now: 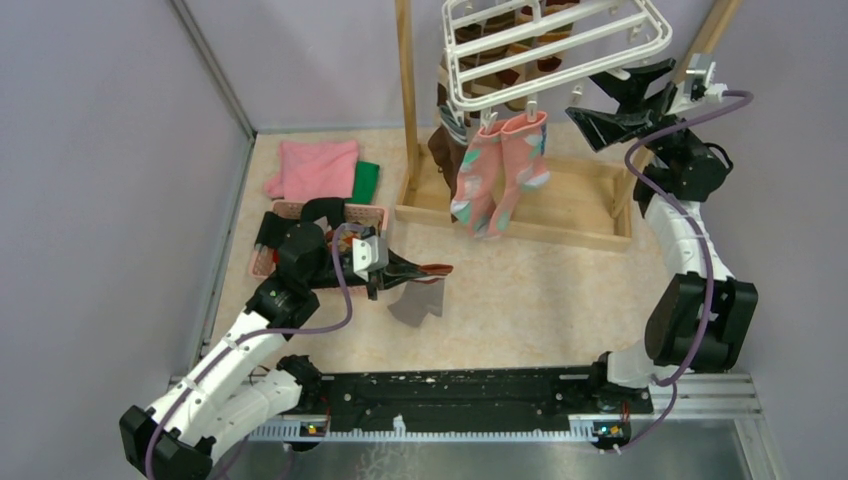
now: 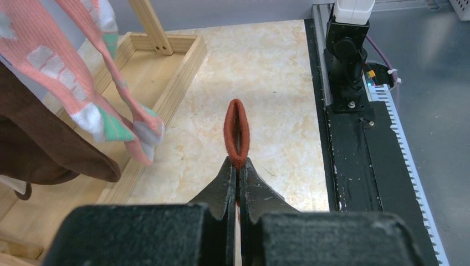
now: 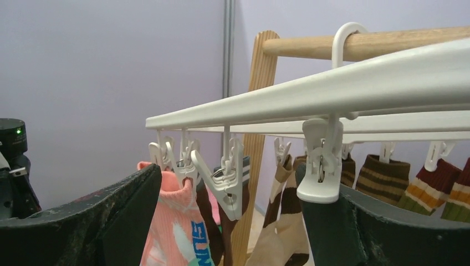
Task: Clip the socks to the hanger
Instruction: Open the clamp at the hanger.
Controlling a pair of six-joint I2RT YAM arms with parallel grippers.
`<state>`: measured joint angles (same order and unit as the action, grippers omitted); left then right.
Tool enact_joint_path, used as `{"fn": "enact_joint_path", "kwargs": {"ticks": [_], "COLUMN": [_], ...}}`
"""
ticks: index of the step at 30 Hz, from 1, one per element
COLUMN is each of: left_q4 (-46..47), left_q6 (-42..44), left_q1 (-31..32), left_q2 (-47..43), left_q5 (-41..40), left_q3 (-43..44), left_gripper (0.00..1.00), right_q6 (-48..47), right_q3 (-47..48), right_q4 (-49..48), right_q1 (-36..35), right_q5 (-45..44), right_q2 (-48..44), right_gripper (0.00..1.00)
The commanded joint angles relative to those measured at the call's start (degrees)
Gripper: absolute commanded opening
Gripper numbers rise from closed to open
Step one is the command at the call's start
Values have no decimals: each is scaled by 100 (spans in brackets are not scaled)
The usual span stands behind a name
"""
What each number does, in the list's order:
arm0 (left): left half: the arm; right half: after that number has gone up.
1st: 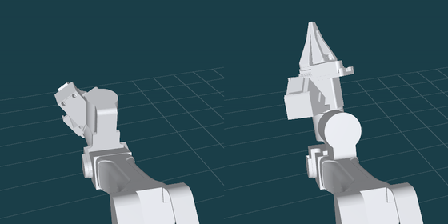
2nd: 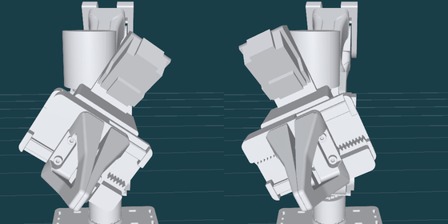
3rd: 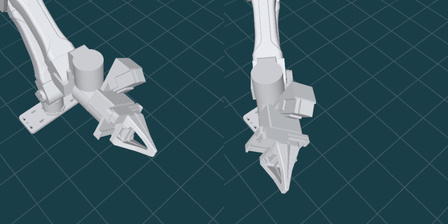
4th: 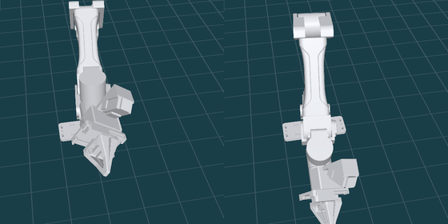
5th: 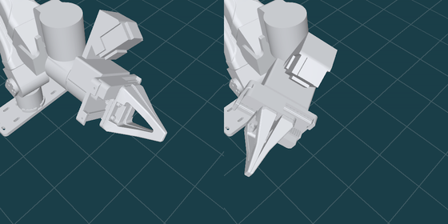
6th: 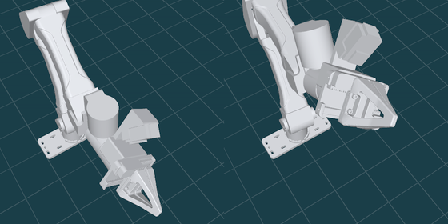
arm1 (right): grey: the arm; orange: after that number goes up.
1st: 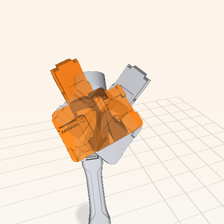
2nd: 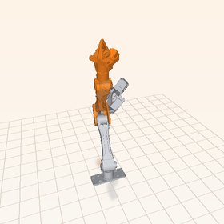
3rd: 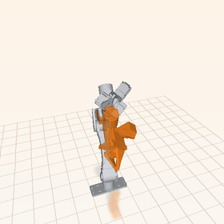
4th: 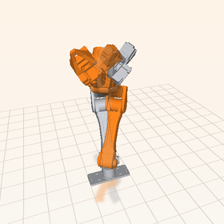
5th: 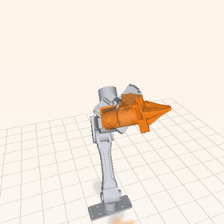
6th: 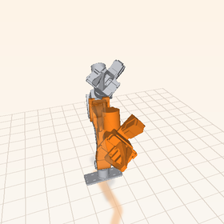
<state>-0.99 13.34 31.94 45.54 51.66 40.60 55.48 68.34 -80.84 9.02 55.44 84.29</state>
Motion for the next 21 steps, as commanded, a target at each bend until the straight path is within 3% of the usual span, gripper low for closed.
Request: {"fn": "enact_joint_path", "kwargs": {"ticks": [1,21], "left_q4": [363,416], "left_q6": [-60,-121], "left_q1": [-74,-189], "left_q2": [8,-3], "left_q5": [272,397], "left_q3": [-42,-43], "left_gripper": [0,0], "right_q6": [-151,-63], "right_q3": [435,481], "right_q4": [21,-102], "right_q1": [-157,-497], "right_q5": [11,-290], "right_q2": [99,246], "right_gripper": [89,86]}}
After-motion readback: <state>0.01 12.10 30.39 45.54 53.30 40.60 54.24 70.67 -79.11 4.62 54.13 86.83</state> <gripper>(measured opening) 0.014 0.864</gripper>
